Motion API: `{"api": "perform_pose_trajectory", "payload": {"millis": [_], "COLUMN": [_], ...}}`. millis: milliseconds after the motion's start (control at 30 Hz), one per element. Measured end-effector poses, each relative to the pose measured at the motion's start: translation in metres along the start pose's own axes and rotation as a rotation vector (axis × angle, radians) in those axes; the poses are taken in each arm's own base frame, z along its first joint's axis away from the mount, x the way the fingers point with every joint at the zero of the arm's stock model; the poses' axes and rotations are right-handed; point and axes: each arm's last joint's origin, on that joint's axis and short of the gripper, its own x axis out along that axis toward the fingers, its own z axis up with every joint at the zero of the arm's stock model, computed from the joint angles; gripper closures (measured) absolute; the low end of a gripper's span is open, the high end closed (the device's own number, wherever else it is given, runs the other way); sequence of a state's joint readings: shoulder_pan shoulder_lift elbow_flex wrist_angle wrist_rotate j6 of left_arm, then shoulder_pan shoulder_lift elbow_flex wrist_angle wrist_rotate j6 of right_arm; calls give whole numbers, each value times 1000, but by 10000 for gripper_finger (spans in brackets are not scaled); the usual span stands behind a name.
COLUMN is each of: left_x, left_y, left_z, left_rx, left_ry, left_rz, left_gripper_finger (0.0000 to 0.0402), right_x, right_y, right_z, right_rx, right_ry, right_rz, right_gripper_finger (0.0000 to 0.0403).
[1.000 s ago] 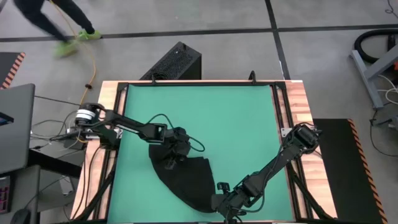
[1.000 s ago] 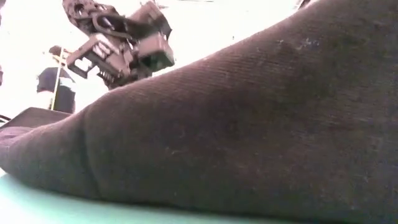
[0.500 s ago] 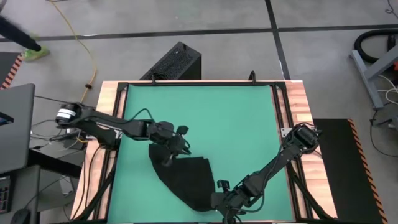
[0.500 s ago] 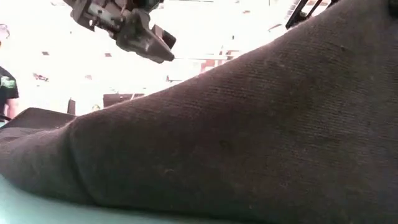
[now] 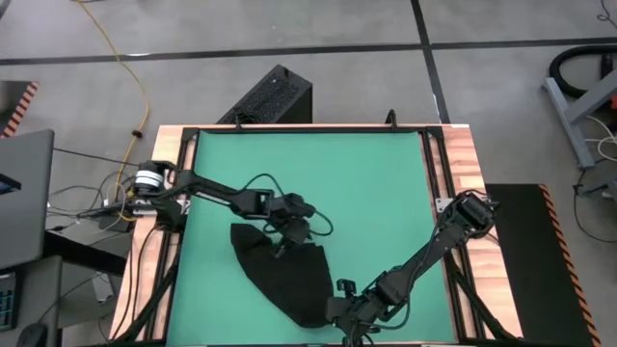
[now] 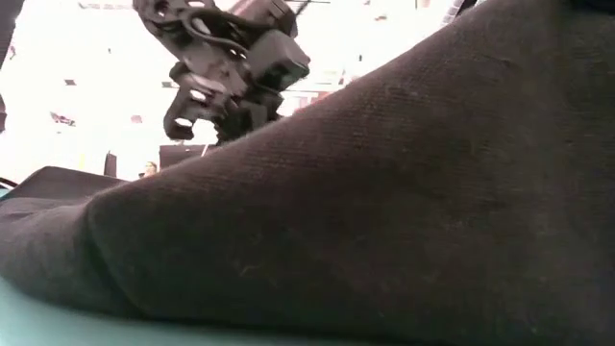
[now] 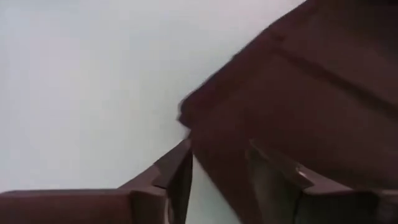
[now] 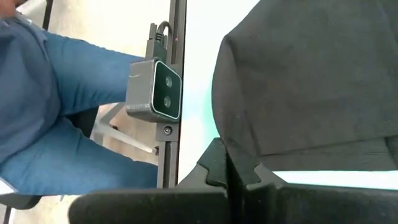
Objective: Roll towel
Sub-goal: Roll the black towel
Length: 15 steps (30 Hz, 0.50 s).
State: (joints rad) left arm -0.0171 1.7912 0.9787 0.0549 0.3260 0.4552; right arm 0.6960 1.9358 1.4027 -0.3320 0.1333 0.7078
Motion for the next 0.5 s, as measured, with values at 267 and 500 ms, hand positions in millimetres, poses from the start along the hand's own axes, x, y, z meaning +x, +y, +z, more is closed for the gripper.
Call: {"api": "perform_pose_trajectory", "payload": {"millis": [267, 500], "left_x": [5, 9], "left_y": [16, 18], "left_z": [-9, -11], "left_rx": [-66, -128], "left_ry": [45, -8], "left_rz": [-11, -84], "left_gripper_finger": [224, 223], "right_x": [0, 0], "right_y": [3, 2], "right_z": [0, 1], "right_rx": [0, -2], "right_ry": [-16, -17], "right_rz": [13, 11], "right_gripper_finger": [396, 396]}}
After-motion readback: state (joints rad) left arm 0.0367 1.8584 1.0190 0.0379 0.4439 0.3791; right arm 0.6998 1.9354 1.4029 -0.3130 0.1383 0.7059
